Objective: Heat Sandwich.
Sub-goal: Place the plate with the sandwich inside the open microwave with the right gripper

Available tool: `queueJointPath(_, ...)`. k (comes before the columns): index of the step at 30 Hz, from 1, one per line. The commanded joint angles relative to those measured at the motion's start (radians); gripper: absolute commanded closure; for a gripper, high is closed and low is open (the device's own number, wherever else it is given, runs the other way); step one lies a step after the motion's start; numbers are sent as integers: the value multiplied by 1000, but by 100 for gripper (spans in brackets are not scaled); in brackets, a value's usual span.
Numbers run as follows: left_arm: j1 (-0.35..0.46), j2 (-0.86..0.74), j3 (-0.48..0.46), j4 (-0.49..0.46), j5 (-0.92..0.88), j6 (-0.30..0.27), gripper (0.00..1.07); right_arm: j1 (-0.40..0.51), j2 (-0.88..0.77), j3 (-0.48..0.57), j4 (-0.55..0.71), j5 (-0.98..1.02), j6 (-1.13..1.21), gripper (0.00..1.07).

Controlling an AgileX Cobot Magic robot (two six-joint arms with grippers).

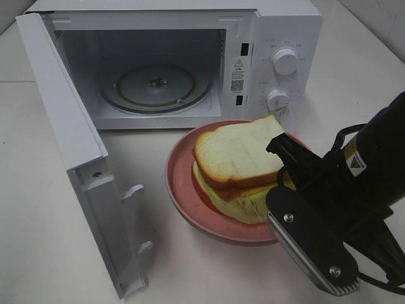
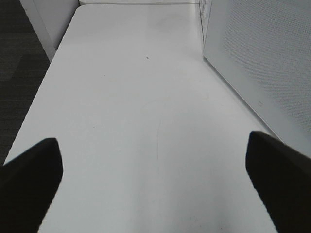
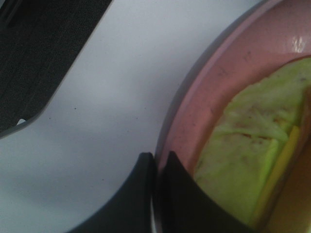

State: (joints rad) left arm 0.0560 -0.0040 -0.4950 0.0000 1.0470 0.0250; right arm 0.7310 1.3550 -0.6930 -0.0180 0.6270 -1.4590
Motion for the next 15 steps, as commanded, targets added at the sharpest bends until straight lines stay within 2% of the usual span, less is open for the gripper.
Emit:
queueJointPath(1, 2, -29, 2, -7, -11, 0, 9, -7, 10, -10, 0, -12, -14, 107)
queueJointPath(15, 2, -29, 2, -7, -11, 0, 9, -4, 113, -125, 8, -8, -16, 107)
